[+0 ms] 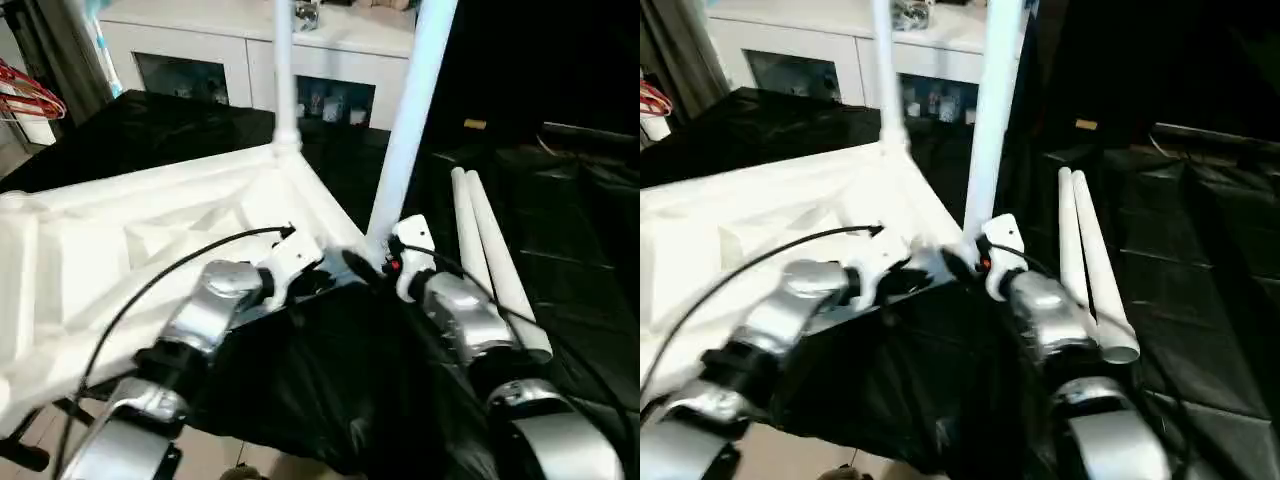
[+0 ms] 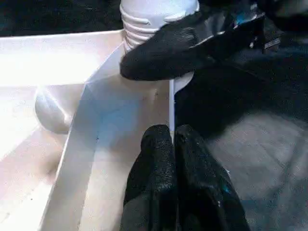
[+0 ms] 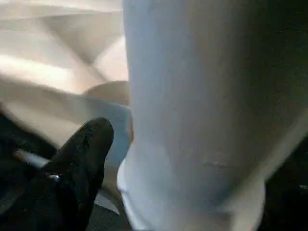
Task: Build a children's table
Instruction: Rotate leg to tighten
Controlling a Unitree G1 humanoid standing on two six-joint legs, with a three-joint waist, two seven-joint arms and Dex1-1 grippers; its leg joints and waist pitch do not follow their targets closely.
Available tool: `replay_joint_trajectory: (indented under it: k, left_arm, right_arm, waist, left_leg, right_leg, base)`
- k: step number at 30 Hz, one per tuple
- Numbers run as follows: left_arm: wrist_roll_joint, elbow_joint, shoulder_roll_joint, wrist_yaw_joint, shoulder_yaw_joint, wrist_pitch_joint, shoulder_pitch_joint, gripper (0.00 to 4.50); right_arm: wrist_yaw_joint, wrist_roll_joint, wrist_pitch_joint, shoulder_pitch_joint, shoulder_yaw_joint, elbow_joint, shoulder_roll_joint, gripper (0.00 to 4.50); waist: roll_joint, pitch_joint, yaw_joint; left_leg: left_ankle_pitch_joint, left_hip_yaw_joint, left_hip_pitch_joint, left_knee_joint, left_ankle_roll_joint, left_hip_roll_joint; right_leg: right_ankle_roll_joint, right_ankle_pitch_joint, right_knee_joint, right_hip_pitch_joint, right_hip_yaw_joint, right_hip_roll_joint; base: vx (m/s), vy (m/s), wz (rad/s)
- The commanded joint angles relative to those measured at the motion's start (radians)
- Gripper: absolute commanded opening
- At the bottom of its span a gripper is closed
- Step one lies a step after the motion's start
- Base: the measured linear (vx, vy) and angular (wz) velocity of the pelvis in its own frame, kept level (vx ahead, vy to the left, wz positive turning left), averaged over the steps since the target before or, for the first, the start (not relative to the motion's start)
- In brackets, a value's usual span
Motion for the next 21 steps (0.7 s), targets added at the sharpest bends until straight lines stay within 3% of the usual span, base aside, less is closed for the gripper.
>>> replay_joint_trajectory:
  k: [1,4,10,16,21]
  left_arm:
    - [-0.033,-0.033,-0.006,-0.084,-0.047,-0.029,0.014,0.00]
    - [-0.036,-0.049,0.027,-0.136,-0.055,-0.031,0.026,0.00]
    - [-0.062,-0.092,0.086,-0.234,-0.058,-0.015,0.052,0.00]
    - [-0.086,-0.138,0.135,-0.323,-0.065,0.013,0.076,0.00]
    - [-0.095,-0.154,0.144,-0.324,-0.061,0.024,0.085,0.00]
  right_arm:
    - [0.129,-0.008,-0.018,0.018,0.062,-0.041,-0.008,3.97]
    - [0.249,-0.004,-0.034,0.046,0.092,-0.081,-0.050,3.97]
    - [0.499,0.050,0.003,0.098,0.125,-0.180,-0.118,3.97]
    - [0.590,0.084,0.041,0.124,0.136,-0.246,-0.144,3.55]
    - [0.617,0.088,0.072,0.150,0.147,-0.292,-0.145,3.24]
  waist:
    - [0.003,-0.056,-0.002]
    - [0.000,-0.058,0.001]
    - [0.000,-0.057,0.008]
    - [0.002,-0.053,0.010]
    - [0.001,-0.055,0.010]
  left_leg:
    - [-0.213,-0.012,0.003,-0.061,0.043,0.044]
    - [-0.180,-0.009,0.002,-0.056,0.064,0.045]
    - [-0.173,-0.007,0.001,-0.052,0.088,0.047]
    - [-0.227,-0.010,0.005,-0.060,0.063,0.051]
    - [-0.213,-0.010,0.004,-0.058,0.055,0.048]
  right_leg:
    - [-0.203,-0.137,-0.071,0.049,0.049,-0.076]
    - [-0.222,-0.078,-0.063,0.052,0.047,-0.074]
    - [-0.234,-0.074,-0.062,0.052,0.046,-0.074]
    - [-0.222,-0.182,-0.072,0.046,0.046,-0.075]
    - [-0.222,-0.161,-0.069,0.048,0.046,-0.075]
  base:
    - [0.000,0.000,0.00]
    - [0.000,0.000,0.00]
    - [0.000,0.000,0.00]
    - [0.000,0.000,0.00]
    - [0.000,0.000,0.00]
